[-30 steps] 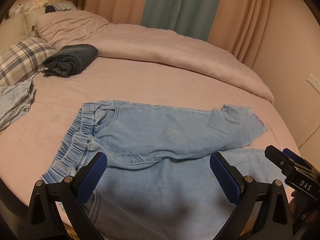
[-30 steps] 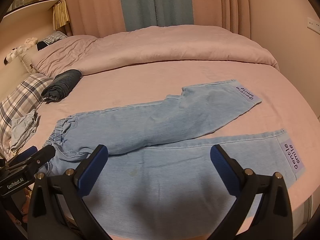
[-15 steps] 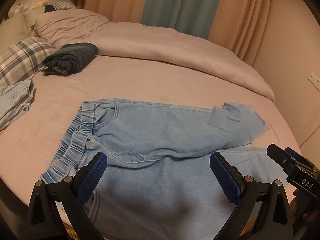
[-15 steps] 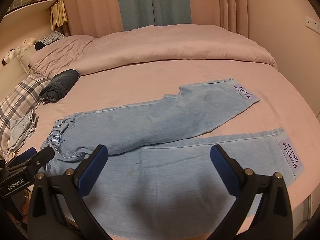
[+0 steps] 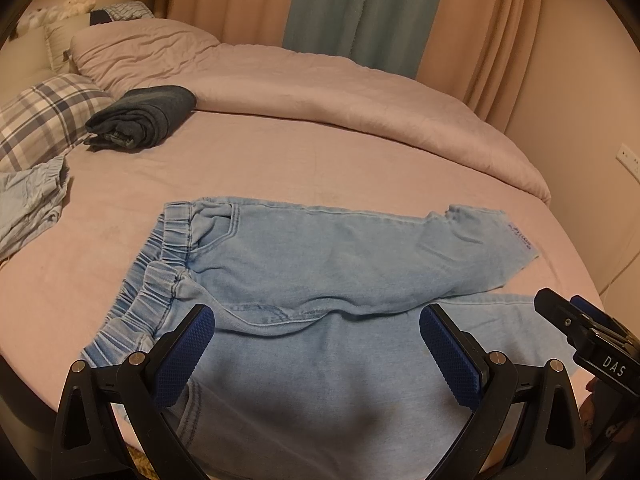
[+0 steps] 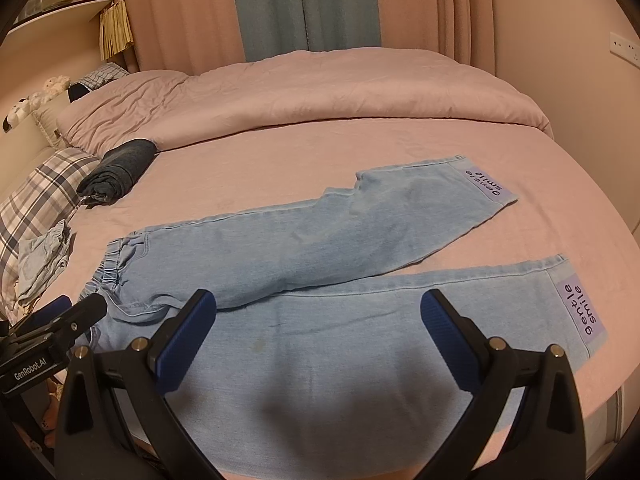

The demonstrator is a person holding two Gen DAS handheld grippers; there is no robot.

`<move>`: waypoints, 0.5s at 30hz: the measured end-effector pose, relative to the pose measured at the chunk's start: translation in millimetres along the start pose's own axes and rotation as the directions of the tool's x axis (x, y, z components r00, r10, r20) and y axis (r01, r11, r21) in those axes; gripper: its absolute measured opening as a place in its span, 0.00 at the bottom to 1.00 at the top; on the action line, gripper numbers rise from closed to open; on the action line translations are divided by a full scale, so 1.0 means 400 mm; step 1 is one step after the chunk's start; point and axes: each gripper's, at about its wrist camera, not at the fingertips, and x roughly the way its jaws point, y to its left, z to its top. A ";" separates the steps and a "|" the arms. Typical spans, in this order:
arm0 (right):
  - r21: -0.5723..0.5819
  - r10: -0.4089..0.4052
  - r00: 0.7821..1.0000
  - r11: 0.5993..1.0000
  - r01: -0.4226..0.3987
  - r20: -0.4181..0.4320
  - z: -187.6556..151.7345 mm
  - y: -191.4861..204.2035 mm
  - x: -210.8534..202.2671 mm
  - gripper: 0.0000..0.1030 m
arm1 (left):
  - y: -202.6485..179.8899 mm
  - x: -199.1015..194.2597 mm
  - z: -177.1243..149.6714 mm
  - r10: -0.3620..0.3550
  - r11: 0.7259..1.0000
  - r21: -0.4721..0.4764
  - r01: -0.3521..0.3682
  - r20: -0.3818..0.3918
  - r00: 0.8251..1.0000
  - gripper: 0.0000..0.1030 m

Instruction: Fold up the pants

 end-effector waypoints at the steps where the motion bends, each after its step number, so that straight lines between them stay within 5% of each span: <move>1: 0.000 0.000 1.000 1.000 0.000 0.000 0.000 0.000 0.000 1.00 | 0.000 -0.001 0.000 0.000 1.000 0.000 0.000 0.002 1.000 0.99; 15: 0.005 -0.037 0.999 0.999 0.037 -0.016 0.010 -0.009 -0.045 1.00 | 0.021 -0.011 0.059 0.000 1.000 0.019 0.001 -0.056 0.998 0.99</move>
